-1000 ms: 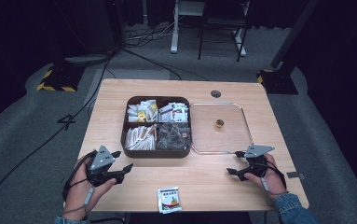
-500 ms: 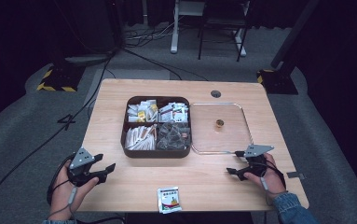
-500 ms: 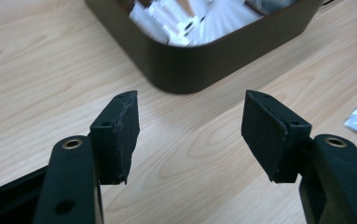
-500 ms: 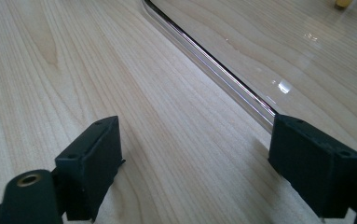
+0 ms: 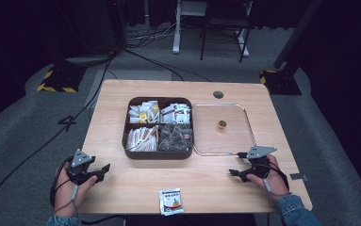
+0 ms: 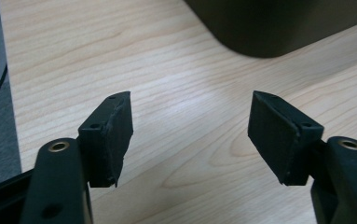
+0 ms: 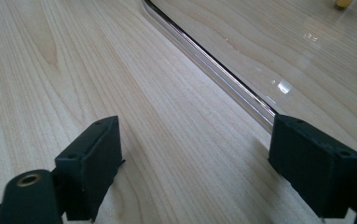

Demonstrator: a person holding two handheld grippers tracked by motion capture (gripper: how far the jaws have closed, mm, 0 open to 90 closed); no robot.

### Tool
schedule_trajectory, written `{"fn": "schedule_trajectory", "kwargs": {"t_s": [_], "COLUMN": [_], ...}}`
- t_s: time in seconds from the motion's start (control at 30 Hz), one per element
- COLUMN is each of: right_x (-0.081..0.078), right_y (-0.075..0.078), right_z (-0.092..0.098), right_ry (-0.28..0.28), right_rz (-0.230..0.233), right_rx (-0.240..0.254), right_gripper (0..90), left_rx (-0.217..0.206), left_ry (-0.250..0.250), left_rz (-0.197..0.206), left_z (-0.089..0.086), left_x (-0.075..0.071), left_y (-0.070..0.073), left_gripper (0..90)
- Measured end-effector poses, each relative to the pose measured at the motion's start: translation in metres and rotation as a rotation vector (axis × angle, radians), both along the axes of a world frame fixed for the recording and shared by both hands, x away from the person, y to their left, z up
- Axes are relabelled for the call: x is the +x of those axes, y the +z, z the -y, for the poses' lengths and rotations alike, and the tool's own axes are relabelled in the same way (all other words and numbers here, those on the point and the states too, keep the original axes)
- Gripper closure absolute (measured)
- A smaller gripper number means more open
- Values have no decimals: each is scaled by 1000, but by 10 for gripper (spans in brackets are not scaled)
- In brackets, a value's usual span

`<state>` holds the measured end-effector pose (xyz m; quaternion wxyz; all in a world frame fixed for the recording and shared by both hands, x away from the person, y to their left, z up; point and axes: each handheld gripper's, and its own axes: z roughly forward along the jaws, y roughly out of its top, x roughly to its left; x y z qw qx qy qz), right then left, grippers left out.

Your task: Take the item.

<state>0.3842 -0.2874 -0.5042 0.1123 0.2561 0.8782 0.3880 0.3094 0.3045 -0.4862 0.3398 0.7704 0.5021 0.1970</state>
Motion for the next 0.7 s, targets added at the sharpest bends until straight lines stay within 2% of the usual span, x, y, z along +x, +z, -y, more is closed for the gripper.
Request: {"fn": "schedule_trajectory", "kwargs": {"t_s": [0.2, 0.3, 0.37, 0.5, 0.7], "right_x": [0, 0, 0, 0, 0], "right_y": [0, 0, 0, 0, 0], "right_z": [0, 0, 0, 0, 0], "right_ry": [-1, -1, -1, 0, -1], "right_rz": [0, 1, 0, 0, 1], "right_rx": [0, 0, 0, 0, 0], "right_gripper": [170, 170, 170, 170, 170], "left_rx": [19, 26, 46, 25, 28], "left_ry": [24, 22, 20, 20, 4], "left_rz": [-4, -17, -39, -33, -37], "left_z": [-2, -1, 1, 4, 4], "left_x": [3, 4, 5, 7, 8], "left_y": [-8, -11, -15, -19, -19], "left_gripper": [246, 223, 207, 156, 129]}}
